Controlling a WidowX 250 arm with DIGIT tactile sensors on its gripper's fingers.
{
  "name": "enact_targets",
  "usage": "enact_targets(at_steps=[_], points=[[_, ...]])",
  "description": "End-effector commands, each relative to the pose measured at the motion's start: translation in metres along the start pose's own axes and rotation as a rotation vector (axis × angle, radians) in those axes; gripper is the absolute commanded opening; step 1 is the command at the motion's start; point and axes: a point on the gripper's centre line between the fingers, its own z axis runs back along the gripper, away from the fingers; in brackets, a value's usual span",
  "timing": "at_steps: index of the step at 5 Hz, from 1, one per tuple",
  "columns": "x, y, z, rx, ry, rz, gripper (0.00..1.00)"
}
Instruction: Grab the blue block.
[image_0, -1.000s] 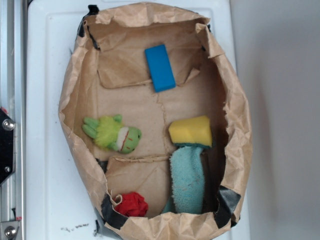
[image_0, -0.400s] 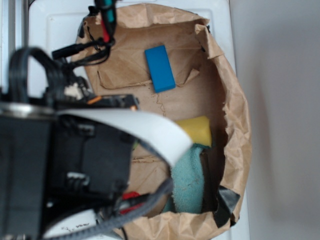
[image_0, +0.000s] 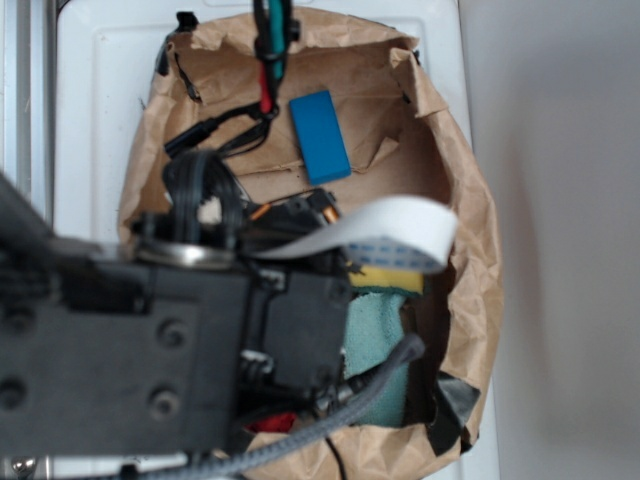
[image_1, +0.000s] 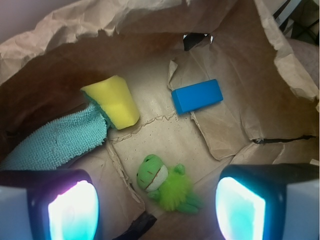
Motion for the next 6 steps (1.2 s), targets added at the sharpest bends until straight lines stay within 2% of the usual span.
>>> enact_targets(at_steps=[1, 2, 3, 4, 5, 6], points=[[0.014, 0.004, 0.016, -0.03, -0.046, 0.026, 1.0], [0.014, 0.004, 0.016, -0.03, -0.046, 0.026, 1.0], [0.026, 0.01, -0.006, -0.121, -0.044, 0.258, 1.0], [0.043, 0.017, -0.017, -0.16, -0.014, 0.399, 1.0], [0.05, 0.025, -0.024, -0.162, 0.006, 0.451, 1.0], [0.051, 0.032, -0.032, -0.153, -0.005, 0.487, 1.0]])
